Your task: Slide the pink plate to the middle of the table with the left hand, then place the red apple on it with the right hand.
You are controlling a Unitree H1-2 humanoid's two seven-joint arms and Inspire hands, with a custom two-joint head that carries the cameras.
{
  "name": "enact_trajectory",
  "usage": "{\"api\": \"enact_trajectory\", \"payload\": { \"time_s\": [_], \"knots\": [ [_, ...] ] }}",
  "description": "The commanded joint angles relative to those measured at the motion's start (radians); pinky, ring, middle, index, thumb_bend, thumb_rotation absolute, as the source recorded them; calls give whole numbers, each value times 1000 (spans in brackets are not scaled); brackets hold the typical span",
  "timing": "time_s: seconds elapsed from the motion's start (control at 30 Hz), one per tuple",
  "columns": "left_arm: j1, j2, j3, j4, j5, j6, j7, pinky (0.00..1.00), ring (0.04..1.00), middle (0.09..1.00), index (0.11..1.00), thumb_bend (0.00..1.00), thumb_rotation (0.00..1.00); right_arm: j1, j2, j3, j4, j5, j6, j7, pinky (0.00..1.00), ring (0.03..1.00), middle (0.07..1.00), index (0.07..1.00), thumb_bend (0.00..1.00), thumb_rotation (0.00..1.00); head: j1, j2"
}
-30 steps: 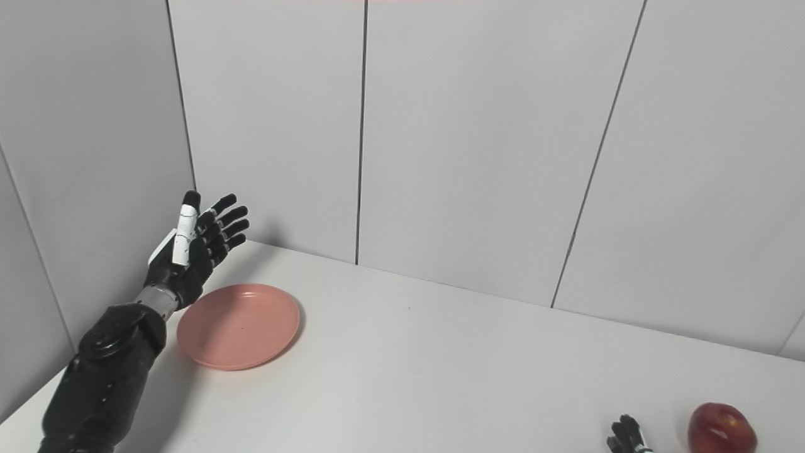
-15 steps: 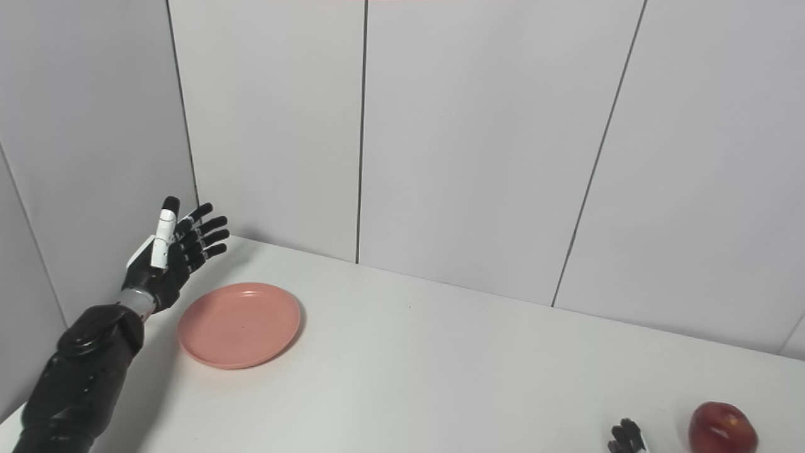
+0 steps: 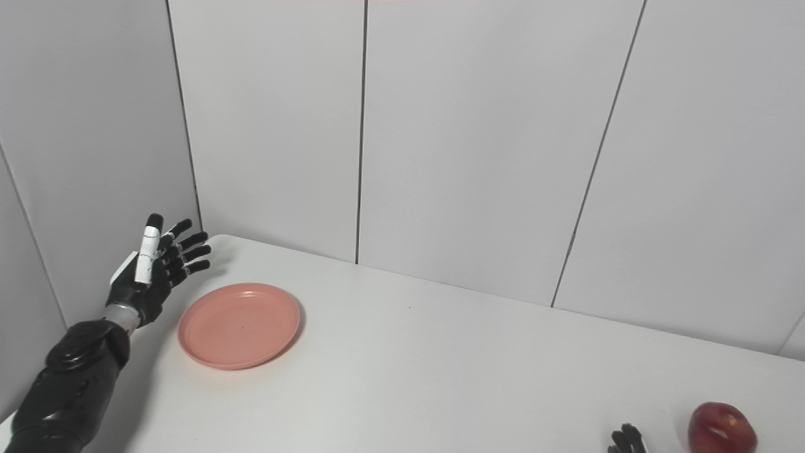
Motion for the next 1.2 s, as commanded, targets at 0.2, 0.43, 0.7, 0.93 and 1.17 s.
{"api": "enact_trajectory", "payload": {
  "time_s": [0.2, 0.43, 0.7, 0.93, 1.17],
  "knots": [
    [-94, 30, 24, 144, -17, -125, -37, 834, 835, 842, 919, 853, 986, 15, 4, 3, 1, 1, 66, -12, 1000, 981, 953, 951, 848, 1000, -1, 7],
    [-106, 21, 23, 213, -24, -154, -55, 815, 833, 824, 877, 837, 985, 18, 5, 6, -10, 0, 79, -16, 1000, 982, 956, 955, 838, 1000, -5, 12],
    [-109, 10, 14, 259, -18, -171, -52, 801, 818, 822, 878, 843, 966, 19, 5, 11, -15, -2, 79, -20, 1000, 981, 957, 963, 836, 1000, -7, 16],
    [-96, -12, -2, 260, -13, -174, -62, 810, 822, 825, 907, 815, 971, 22, 7, 17, -26, -4, 83, -27, 997, 971, 949, 959, 844, 1000, -13, 21],
    [-64, -37, -9, 194, -29, -137, -72, 787, 817, 835, 902, 852, 939, 21, 8, 18, -27, -1, 83, -29, 1000, 973, 948, 958, 853, 1000, -16, 22]
  ]
}}
